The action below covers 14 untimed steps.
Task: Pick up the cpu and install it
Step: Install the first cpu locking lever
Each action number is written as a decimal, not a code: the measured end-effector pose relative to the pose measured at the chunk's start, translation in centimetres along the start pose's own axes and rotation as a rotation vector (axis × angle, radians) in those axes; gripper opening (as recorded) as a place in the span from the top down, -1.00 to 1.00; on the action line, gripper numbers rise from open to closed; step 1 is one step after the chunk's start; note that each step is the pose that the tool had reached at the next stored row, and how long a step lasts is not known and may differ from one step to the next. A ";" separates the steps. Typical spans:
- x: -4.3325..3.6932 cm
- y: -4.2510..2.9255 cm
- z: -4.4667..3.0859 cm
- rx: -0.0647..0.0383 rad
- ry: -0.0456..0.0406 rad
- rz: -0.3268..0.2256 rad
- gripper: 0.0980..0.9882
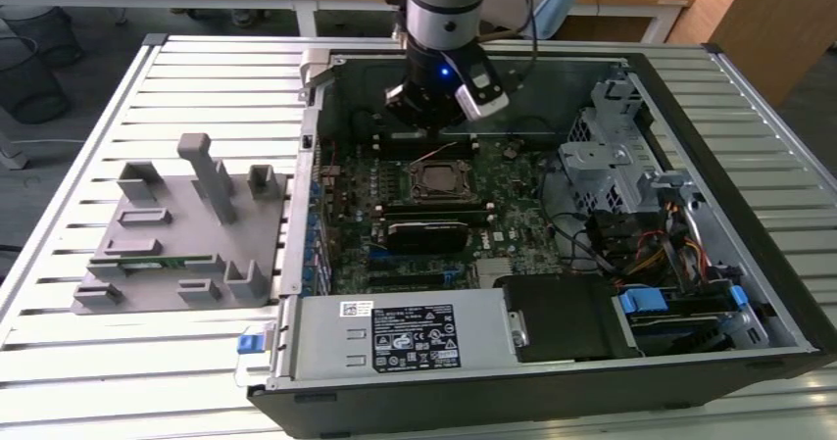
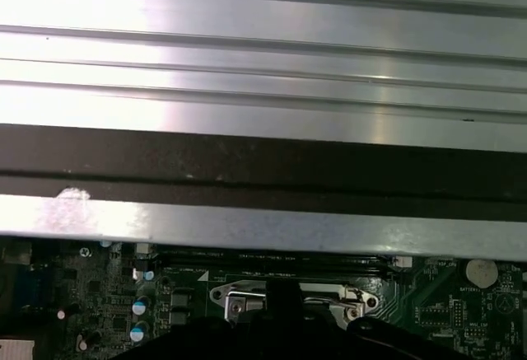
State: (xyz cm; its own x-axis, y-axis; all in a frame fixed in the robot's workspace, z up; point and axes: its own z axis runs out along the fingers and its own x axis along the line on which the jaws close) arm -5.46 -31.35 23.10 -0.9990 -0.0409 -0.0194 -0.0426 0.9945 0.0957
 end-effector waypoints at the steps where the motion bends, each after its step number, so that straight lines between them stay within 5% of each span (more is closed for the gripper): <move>1: -0.06 -0.01 0.05 0.000 0.0000 0.000 0.98; 14: -1.06 -0.09 0.45 0.000 0.0009 -0.009 0.98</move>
State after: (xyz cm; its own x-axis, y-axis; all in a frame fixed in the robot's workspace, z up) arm -4.39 -31.36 22.66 -0.9985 -0.0504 -0.0194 -0.0520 0.9941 0.0956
